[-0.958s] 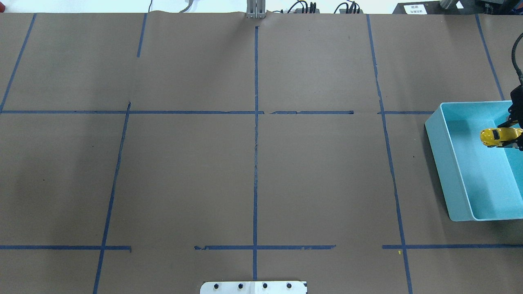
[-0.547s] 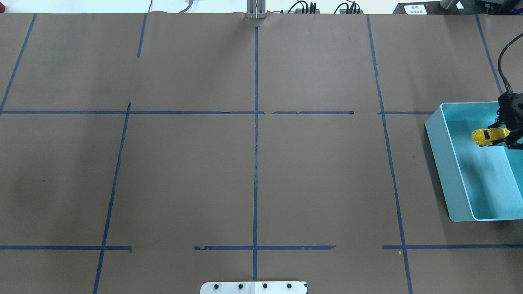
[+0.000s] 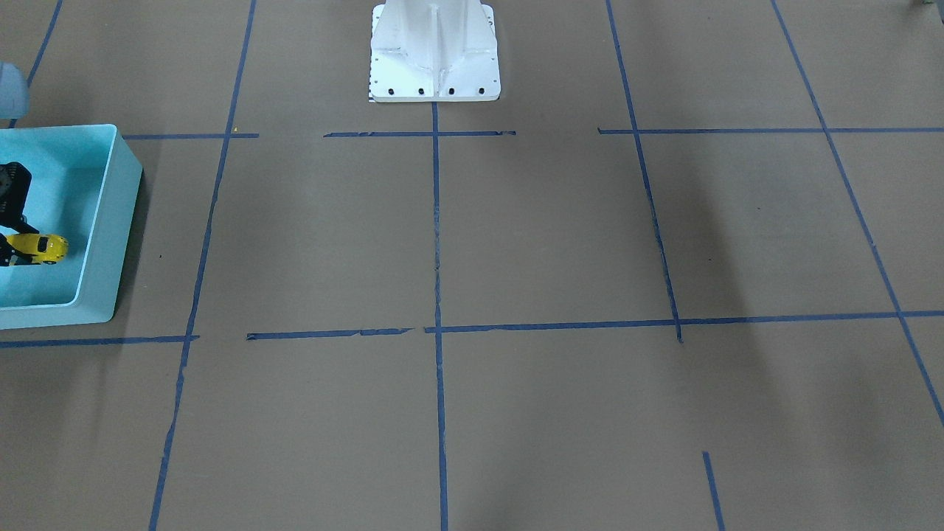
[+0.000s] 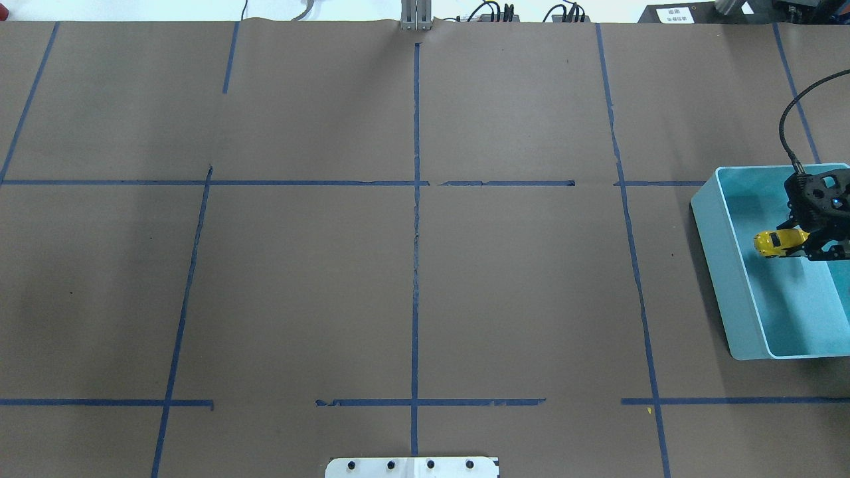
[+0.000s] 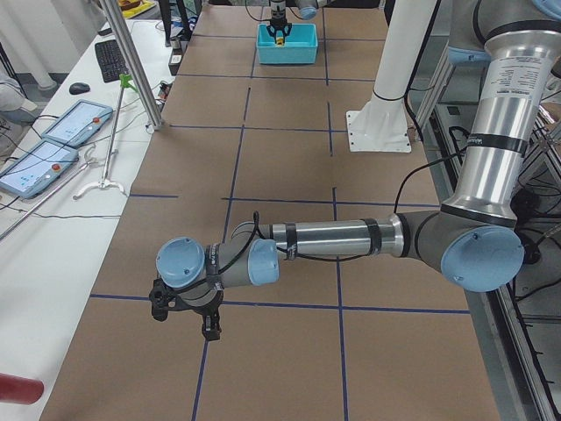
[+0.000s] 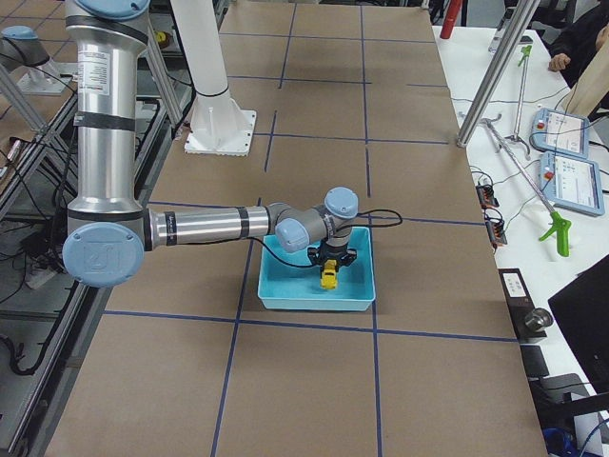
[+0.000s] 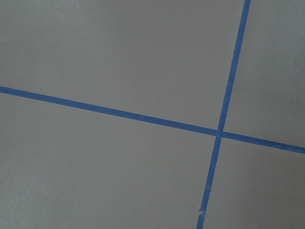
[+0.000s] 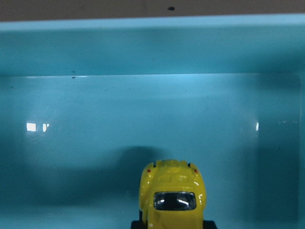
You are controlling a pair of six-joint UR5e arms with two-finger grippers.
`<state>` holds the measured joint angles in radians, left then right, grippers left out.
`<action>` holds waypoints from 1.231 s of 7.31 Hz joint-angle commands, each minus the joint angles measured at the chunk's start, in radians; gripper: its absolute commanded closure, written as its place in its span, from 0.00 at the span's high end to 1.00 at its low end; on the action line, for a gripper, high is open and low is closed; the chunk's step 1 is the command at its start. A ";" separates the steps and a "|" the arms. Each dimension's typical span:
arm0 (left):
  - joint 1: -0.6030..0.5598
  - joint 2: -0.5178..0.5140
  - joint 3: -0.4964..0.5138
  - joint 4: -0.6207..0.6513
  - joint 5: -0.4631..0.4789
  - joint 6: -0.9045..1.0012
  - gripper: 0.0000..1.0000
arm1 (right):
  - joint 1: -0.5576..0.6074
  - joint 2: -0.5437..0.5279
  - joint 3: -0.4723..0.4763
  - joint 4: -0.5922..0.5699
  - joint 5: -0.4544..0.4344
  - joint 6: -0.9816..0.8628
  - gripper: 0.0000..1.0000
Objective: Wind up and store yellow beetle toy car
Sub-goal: 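Lower the car into the bin and open the right gripper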
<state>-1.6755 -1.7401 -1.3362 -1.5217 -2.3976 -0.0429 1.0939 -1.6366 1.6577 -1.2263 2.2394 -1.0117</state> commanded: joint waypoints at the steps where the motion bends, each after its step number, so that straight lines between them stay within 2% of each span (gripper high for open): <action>1: 0.000 0.001 0.002 0.000 0.000 0.002 0.99 | -0.002 -0.002 -0.004 -0.001 0.000 0.002 0.74; 2: 0.000 -0.001 0.000 -0.002 0.000 0.002 0.99 | -0.002 -0.005 -0.001 0.001 0.005 -0.001 1.00; 4: 0.000 0.001 0.002 -0.002 0.000 0.003 0.99 | 0.001 -0.006 0.017 0.001 0.008 0.005 1.00; 5: 0.000 0.001 0.002 0.000 0.002 0.003 0.99 | 0.007 -0.011 0.058 0.001 0.016 0.008 1.00; 6: 0.000 0.001 0.005 0.000 0.002 0.003 0.99 | 0.059 -0.015 0.126 -0.019 0.037 0.012 1.00; 7: 0.000 0.013 0.003 -0.002 0.000 0.003 0.99 | 0.113 -0.029 0.208 -0.101 0.081 0.028 1.00; 8: 0.000 0.013 0.003 -0.002 0.000 0.003 0.99 | 0.186 -0.061 0.274 -0.146 0.094 0.124 1.00; 9: 0.000 0.014 0.003 -0.002 0.000 0.003 0.99 | 0.264 -0.060 0.277 -0.150 0.097 0.254 1.00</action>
<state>-1.6751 -1.7285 -1.3330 -1.5230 -2.3974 -0.0399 1.2651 -1.6849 1.8972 -1.3472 2.3230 -0.8913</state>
